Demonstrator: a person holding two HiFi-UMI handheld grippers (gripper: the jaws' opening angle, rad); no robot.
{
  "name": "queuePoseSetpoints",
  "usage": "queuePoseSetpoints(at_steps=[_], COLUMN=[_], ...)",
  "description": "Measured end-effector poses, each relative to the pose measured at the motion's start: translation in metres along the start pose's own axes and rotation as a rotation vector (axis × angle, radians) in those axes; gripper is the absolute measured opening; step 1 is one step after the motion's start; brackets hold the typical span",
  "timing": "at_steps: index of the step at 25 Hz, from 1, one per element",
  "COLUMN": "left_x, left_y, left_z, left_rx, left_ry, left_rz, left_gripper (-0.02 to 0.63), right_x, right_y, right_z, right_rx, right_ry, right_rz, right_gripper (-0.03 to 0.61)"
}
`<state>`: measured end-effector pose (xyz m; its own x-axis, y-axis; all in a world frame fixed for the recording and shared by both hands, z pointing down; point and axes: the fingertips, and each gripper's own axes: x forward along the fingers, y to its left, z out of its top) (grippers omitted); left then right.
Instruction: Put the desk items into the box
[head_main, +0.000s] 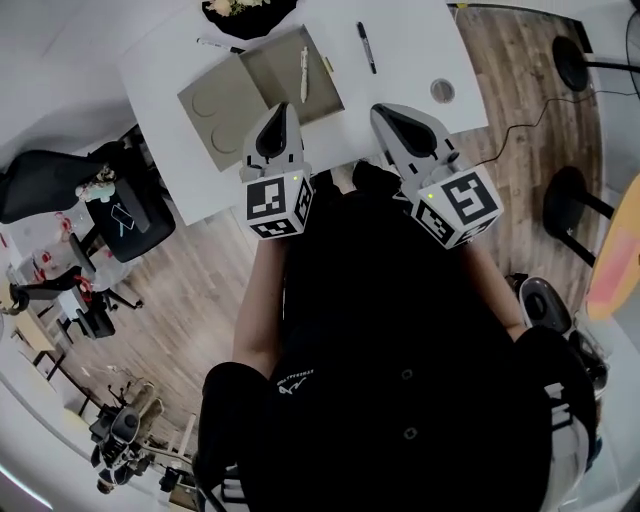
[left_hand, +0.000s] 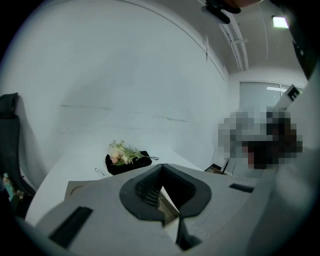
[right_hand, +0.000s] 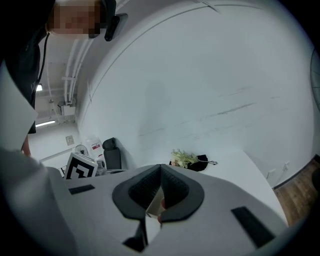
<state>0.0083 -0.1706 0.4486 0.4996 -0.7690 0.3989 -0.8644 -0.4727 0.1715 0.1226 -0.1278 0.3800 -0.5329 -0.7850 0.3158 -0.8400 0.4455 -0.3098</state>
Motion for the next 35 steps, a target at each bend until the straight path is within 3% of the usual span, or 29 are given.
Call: queuePoseSetpoints(at_steps=[10,26,35], left_x=[-0.069,-0.139,-0.152], left_y=[-0.043,-0.066,-0.069], left_z=[0.028,0.034,0.034], left_rx=[0.043,0.028,0.018], left_ry=[-0.142,-0.274,-0.295], left_rz=[0.076,0.229,0.28], left_gripper=[0.008,0.008,0.008], right_x=[-0.013,-0.032,-0.036], right_y=[0.012,0.038,0.048], right_z=[0.0,0.009,0.015], right_rx=[-0.049,-0.145,-0.174], right_ry=[0.001,-0.035,-0.054], right_rz=[0.129,0.255,0.314], right_gripper=[-0.002,-0.002,-0.002])
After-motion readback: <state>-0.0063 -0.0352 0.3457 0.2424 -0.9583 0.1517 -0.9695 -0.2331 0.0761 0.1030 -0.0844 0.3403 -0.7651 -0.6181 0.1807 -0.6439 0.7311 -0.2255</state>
